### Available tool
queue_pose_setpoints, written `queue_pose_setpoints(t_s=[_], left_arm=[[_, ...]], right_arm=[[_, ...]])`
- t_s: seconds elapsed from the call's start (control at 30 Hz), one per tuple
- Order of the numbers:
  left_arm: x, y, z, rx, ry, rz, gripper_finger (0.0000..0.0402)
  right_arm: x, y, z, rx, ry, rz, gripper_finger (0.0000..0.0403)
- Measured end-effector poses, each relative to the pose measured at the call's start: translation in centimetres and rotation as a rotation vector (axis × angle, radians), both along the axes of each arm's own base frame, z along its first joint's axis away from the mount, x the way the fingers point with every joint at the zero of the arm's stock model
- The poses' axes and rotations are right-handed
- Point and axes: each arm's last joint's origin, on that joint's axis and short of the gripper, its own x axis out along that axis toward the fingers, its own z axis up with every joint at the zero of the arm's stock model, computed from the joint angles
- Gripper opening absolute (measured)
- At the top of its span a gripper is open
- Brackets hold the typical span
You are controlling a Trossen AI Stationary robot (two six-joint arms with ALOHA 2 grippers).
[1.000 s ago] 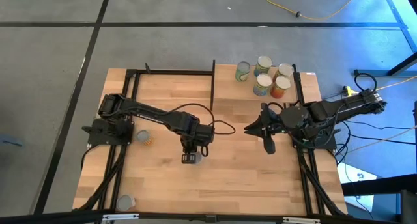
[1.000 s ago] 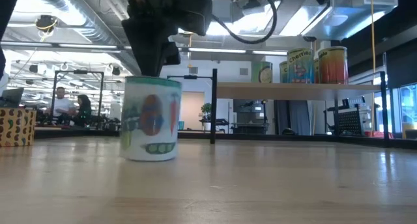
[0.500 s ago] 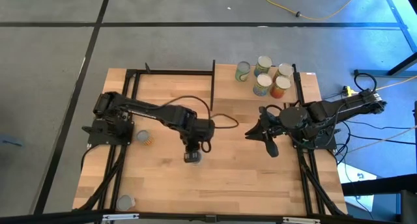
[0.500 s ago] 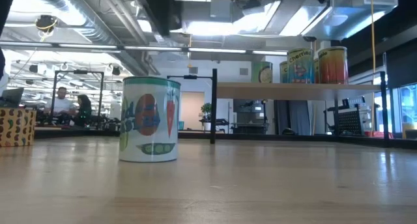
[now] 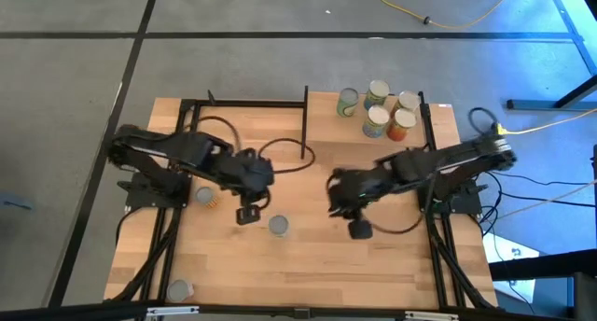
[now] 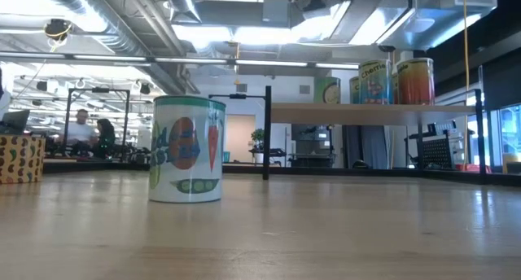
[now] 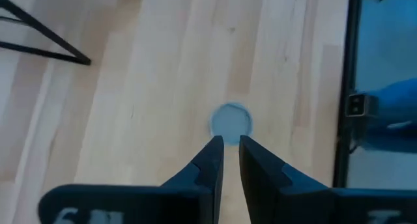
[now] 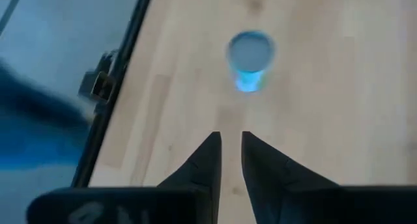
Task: Pick and place cans onto a shelf
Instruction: Put the white canned good on the shelf
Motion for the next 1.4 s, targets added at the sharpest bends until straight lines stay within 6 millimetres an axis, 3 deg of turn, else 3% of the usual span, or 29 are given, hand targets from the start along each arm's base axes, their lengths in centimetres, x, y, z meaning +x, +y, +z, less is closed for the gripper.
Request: queue_pose_setpoints(t_s=[0.33,0.6,1.03,1.4], left_arm=[[-4.9,-1.5,2.5,-0.014,-0.065,0.033,0.0042],[-5.8,-2.2,2.8,0.026,-0.090,0.038,0.0042],[-5.9,-2.3,2.8,0.046,-0.096,0.041,0.0042],[-6.2,-2.1,2.6,0.078,-0.062,0.048,0.0042]], right_arm=[[7.9,2.5,-3.0,-0.101,0.011,0.226,0.0063],[11.8,3.7,-7.8,-0.150,0.074,0.281,0.0063],[14.2,4.1,-12.1,-0.303,0.054,0.324,0.0063],[14.6,3.7,-13.3,-0.318,0.062,0.337,0.0063]])
